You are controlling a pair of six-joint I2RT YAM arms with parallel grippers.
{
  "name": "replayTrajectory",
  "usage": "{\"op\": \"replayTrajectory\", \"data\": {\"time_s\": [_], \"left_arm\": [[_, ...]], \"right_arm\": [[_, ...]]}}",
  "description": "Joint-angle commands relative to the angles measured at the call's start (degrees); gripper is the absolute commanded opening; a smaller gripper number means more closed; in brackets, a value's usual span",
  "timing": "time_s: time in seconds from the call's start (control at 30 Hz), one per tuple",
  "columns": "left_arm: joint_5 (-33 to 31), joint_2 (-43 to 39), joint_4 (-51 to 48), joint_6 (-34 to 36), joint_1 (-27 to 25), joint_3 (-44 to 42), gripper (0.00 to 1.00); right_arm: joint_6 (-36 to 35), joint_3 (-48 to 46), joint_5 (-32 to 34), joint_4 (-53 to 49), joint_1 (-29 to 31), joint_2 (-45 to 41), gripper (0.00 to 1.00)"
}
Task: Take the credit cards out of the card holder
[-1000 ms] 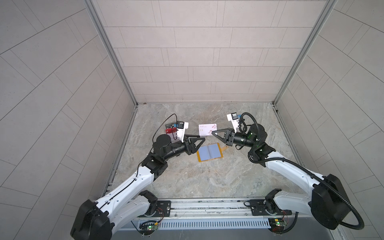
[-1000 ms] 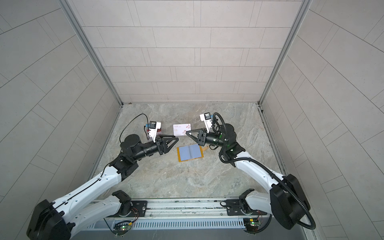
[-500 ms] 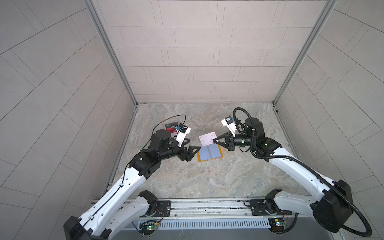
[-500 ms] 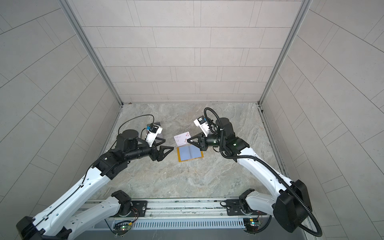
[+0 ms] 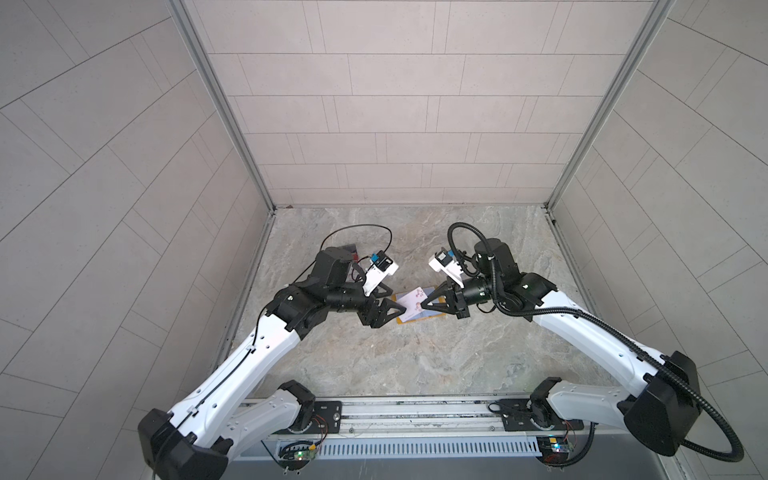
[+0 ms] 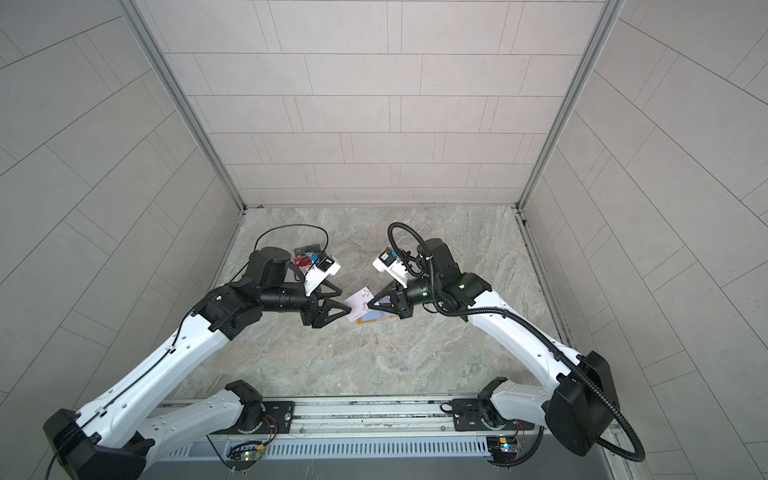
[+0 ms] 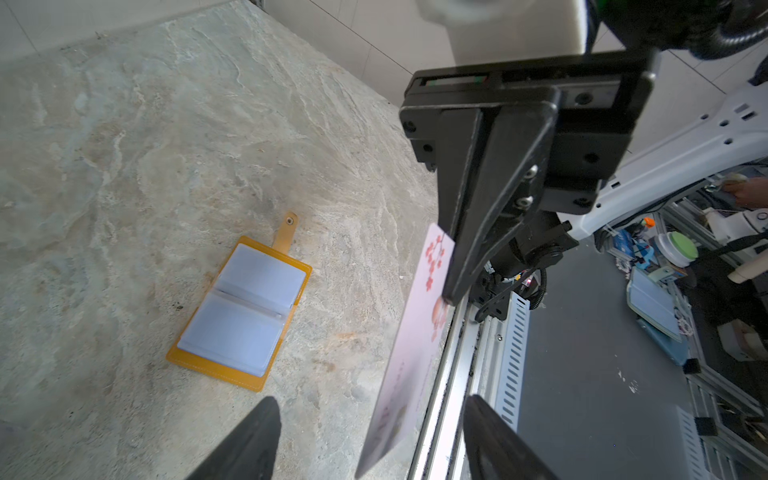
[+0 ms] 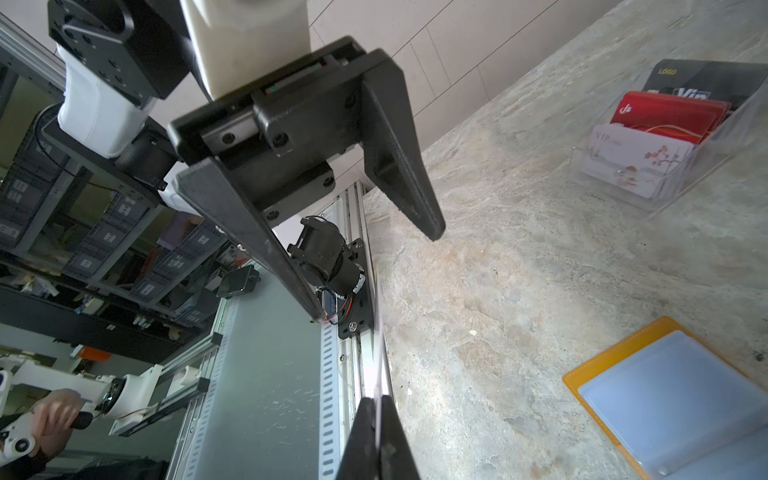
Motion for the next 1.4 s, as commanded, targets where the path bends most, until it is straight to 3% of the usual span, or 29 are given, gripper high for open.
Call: {"op": "replayTrajectory", "data": {"time_s": [0.0, 0.1, 0.57, 1.1, 1.37], "left_arm": [[4.9, 0.3, -0.9, 2.2, 0.3, 1.8, 0.69], [7.4, 1.0, -1.8, 3.0, 0.3, 2.1, 0.51], [13.1, 2.3, -3.8, 4.3, 0.3, 2.3, 0.45], [14.2, 4.5, -5.1, 4.7, 0.3, 3.1, 0.12], [13.6, 5.3, -5.6, 4.6, 0.3, 3.4, 0.04]], "right_arm": [[-4.4, 1.4, -2.3, -1.5, 1.0, 0.5, 0.0], [-4.9, 2.0, -2.3, -1.4, 1.4, 1.3, 0.0], [-9.7, 4.6, -2.5, -5.5, 2.8, 3.6, 0.0], [-13.0, 6.0, -2.2, -8.9, 2.8, 3.9, 0.0], [-13.1, 6.0, -1.1, -9.0, 2.8, 3.9, 0.0]]}}
